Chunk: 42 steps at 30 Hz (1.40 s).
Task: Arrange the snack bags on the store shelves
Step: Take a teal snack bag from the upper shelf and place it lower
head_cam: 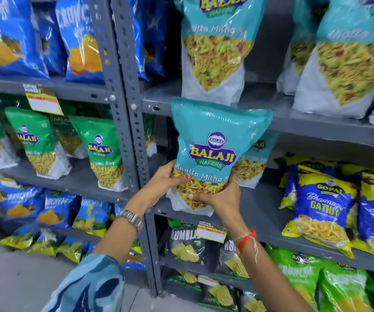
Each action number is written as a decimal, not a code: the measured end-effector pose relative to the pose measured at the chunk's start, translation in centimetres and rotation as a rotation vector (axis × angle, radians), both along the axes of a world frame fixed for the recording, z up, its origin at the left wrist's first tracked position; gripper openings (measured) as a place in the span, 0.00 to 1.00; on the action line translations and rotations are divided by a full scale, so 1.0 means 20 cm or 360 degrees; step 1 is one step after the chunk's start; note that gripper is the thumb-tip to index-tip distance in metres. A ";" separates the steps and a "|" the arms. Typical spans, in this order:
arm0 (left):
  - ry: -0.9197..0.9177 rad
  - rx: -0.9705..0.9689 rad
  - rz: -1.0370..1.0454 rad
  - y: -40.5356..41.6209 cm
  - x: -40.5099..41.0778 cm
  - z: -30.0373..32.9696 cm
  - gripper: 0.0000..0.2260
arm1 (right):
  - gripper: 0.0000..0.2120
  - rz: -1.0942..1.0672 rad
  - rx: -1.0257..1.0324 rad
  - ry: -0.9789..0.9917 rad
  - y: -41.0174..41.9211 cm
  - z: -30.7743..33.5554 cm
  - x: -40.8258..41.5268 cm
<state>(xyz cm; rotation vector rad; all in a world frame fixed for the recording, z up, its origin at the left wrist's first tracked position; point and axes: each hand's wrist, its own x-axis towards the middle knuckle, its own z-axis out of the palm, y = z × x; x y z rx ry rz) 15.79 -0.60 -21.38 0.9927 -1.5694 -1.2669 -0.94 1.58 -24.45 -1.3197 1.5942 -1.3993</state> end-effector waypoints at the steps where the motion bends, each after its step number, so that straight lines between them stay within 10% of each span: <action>1: -0.0006 0.0046 -0.0008 -0.03 0.01 -0.04 0.17 | 0.50 -0.0032 0.0012 0.0044 -0.03 -0.04 0.01; 27: 0.0145 0.0362 0.0404 -0.60 -0.01 -0.45 0.30 | 0.47 0.0147 0.0212 0.0361 -0.59 -0.48 0.03; 34: 0.0347 -0.0235 0.1214 -0.37 -0.14 -0.30 0.17 | 0.46 0.0018 -0.0006 0.0089 -0.38 -0.33 -0.09; 42: 0.0427 -0.0929 0.0880 -0.04 -0.53 0.13 0.08 | 0.31 -0.0406 -0.0688 -0.0193 -0.03 0.18 -0.45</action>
